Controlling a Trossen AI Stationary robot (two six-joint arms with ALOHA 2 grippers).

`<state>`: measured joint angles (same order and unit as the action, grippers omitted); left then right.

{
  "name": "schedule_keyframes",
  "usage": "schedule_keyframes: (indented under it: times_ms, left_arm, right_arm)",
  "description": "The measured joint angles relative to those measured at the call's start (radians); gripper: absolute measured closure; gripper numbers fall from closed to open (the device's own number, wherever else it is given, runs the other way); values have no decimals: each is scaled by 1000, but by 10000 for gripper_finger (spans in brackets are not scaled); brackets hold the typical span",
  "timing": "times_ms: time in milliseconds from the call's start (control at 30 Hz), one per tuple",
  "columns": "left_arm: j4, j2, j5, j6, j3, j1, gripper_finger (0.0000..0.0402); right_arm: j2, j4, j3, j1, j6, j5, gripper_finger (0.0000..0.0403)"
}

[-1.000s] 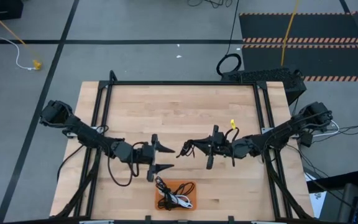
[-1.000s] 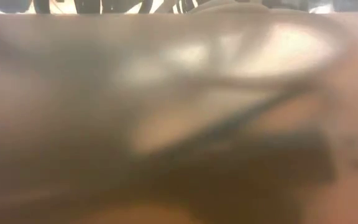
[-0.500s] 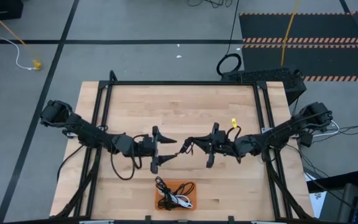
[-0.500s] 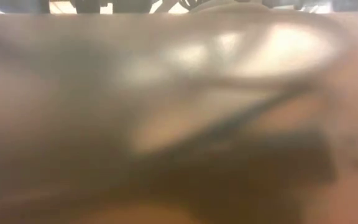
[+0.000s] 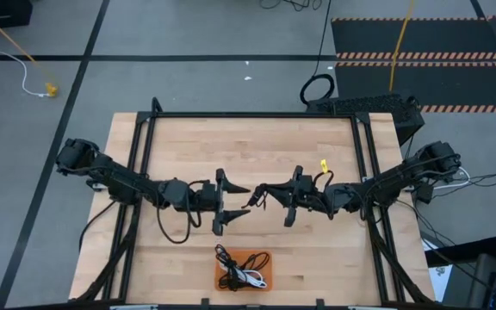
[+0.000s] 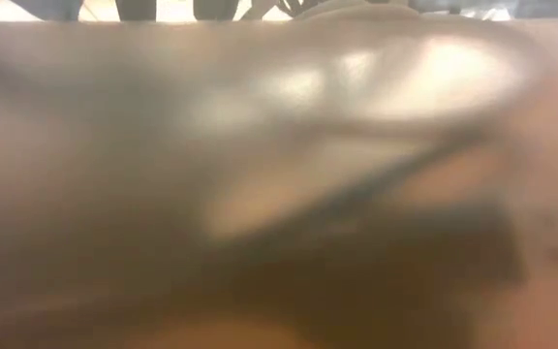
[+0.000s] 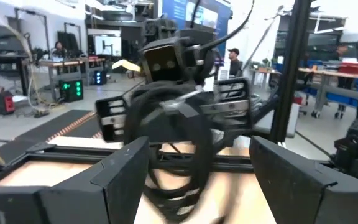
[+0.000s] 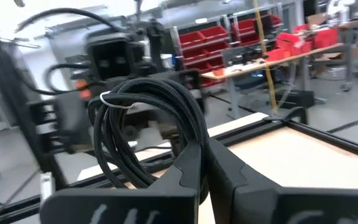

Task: Pick and place USB-C Cables
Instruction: Put the black charger cable into the orange bin

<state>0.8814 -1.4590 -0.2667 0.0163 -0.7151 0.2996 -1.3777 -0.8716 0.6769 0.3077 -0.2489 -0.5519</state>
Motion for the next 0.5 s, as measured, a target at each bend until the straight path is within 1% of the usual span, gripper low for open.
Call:
schedule_keyframes:
  times_ms: [167, 267, 333, 500]
  left_arm:
    - [-13, -6, 15, 50, 0, -28, 121]
    - [-10, -6, 100, 73, 0, -37, 121]
    - [-12, -6, 140, 90, 0, -40, 121]
    - [-11, -6, 144, 94, 0, -42, 121]
  right_arm:
    - [0, -39, 0, -6, 1, 31, 403]
    - [0, -39, 0, -14, -1, 31, 403]
    - [0, -40, 0, -20, -9, 31, 403]
    - [-6, -44, 0, -27, -19, 33, 403]
